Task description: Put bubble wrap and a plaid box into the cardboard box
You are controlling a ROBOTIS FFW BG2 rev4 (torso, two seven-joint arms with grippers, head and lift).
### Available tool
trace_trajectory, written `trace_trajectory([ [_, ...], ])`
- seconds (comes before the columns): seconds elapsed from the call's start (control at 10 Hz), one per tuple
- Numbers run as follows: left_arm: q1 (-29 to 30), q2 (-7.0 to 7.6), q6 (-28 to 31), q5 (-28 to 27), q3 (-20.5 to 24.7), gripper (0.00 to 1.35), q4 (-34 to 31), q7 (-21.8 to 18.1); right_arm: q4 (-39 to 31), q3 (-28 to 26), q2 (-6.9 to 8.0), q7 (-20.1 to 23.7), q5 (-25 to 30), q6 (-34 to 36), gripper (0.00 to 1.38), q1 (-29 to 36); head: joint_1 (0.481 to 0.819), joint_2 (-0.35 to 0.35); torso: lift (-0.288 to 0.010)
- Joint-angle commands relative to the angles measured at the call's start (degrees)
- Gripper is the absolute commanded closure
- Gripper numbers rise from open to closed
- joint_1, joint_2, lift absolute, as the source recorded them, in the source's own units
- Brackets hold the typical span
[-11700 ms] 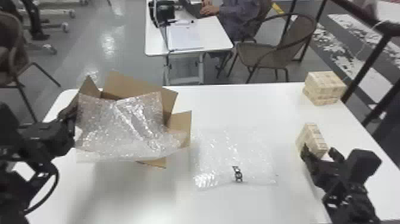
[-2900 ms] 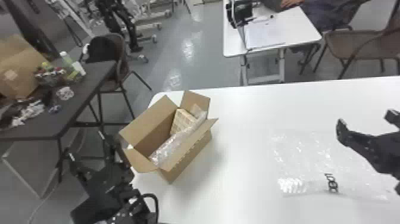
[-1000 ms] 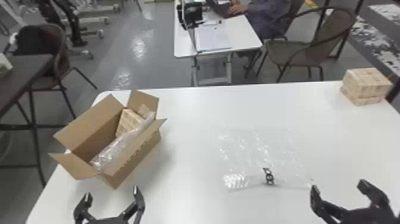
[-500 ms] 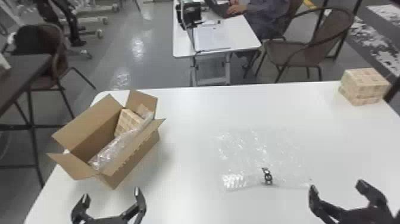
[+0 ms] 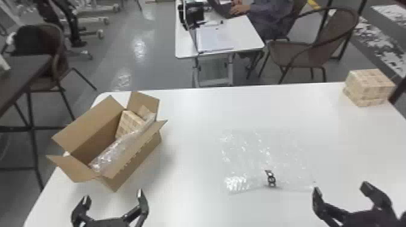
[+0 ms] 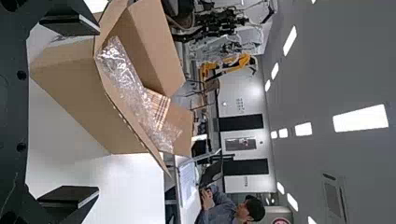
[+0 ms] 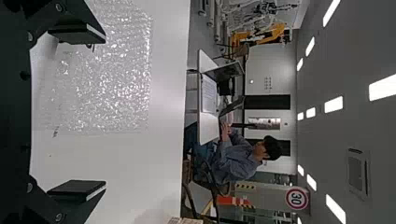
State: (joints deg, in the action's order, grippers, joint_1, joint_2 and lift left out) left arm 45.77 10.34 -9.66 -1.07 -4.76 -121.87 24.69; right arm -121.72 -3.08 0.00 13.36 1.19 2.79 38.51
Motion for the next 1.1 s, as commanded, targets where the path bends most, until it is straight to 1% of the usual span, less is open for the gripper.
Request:
trace_trajectory([
  [0.0, -0.2, 0.39, -0.1, 0.2, 0.0, 0.10, 0.1, 0.0, -0.1, 0.0, 0.05, -0.2, 0.3, -0.1, 0.19, 0.1, 0.695, 0.110, -0.108],
  [0.2, -0.5, 0.39, -0.7, 0.6, -0.1, 0.11, 0.7, -0.3, -0.1, -0.1, 0.05, -0.3, 0.8, -0.2, 0.19, 0.1, 0.695, 0.108, -0.108],
  [0.3, -0.9, 0.39, -3.1, 1.3, -0.2, 0.11, 1.9, -0.3, -0.1, -0.1, 0.05, -0.3, 0.9, -0.3, 0.19, 0.1, 0.695, 0.106, -0.108],
  [0.4, -2.0, 0.39, -6.3, 4.2, -1.1, 0.12, 4.3, -0.5, -0.1, -0.1, 0.05, -0.4, 1.1, -0.2, 0.19, -0.1, 0.695, 0.106, -0.108],
  [0.6, -2.4, 1.09, -4.8, 4.2, -0.9, 0.14, 3.9, -1.7, -0.4, -0.1, 0.05, -1.1, 1.7, -0.2, 0.19, -0.1, 0.695, 0.095, -0.108],
  [0.7, -2.8, 1.18, -4.7, 4.2, -1.0, 0.14, 3.9, -1.7, -0.3, -0.1, 0.05, -1.1, 1.7, -0.2, 0.19, -0.3, 0.695, 0.091, -0.108],
  [1.0, -3.8, 1.00, -4.2, 4.0, -0.1, 0.14, 3.9, -4.3, -0.3, -0.1, 0.05, -1.1, 1.6, 0.0, 0.19, -0.6, 0.695, 0.085, -0.108],
])
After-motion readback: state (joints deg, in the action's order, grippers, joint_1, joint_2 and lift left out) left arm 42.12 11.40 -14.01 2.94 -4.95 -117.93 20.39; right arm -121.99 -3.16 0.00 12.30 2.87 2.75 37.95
